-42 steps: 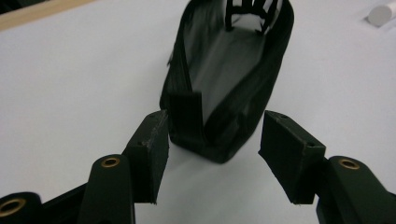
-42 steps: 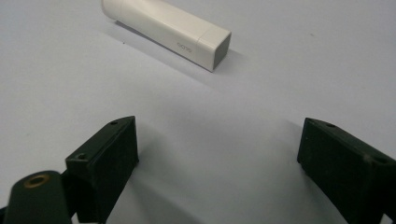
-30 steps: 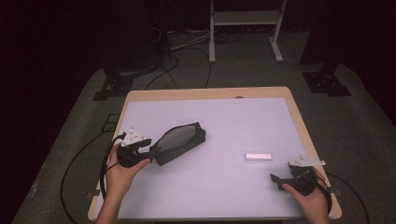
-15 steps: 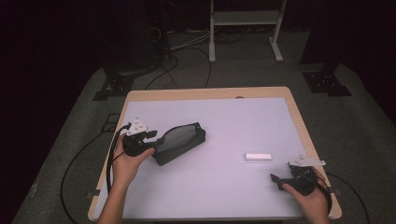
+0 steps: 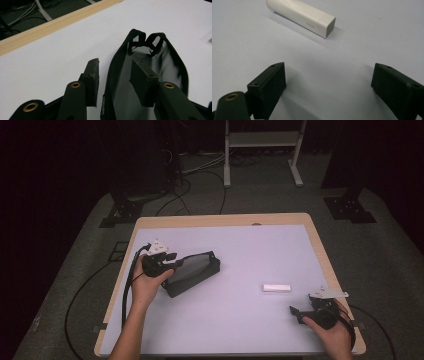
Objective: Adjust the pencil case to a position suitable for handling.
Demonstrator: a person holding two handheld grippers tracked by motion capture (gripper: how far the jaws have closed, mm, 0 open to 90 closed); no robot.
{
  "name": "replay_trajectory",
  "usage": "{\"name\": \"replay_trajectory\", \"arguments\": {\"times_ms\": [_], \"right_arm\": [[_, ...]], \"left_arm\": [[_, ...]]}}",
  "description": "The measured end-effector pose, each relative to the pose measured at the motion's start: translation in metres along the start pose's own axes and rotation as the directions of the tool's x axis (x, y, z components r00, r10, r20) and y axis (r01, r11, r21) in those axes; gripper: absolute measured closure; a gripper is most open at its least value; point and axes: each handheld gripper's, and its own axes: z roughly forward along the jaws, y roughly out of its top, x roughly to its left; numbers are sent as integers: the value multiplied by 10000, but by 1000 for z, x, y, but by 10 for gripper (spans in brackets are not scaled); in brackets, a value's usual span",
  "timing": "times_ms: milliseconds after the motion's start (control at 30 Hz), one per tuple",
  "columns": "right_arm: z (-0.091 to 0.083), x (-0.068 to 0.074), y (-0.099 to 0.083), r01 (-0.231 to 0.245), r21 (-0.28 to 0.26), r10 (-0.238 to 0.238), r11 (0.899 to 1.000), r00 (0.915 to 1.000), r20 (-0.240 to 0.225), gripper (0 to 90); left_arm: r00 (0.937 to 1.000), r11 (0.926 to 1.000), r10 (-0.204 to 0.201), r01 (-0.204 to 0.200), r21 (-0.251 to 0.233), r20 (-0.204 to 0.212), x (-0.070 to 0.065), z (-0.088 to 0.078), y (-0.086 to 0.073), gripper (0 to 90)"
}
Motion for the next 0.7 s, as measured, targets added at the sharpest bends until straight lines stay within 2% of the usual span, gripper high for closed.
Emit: {"name": "replay_trajectory", "arguments": {"times_ms": [200, 467, 600, 700], "right_arm": [[0, 0, 0, 1, 1, -1, 10000, 10000, 0, 113], [0, 0, 0, 6, 0, -6, 10000, 10000, 3, 112], [0, 0, 0, 3, 1, -3, 10000, 10000, 5, 112], [0, 0, 0, 12, -1, -12, 10000, 10000, 5, 112]], "left_arm": [[9998, 9997, 162, -163, 207, 81, 3, 11, -1, 597], [9994, 9988, 213, -224, 429, 271, 7, 21, 0, 675], [9988, 9988, 47, -71, 487, 493, 7, 27, -1, 721], [9987, 9984, 106, -133, 549, 491, 8, 29, -2, 732]]}}
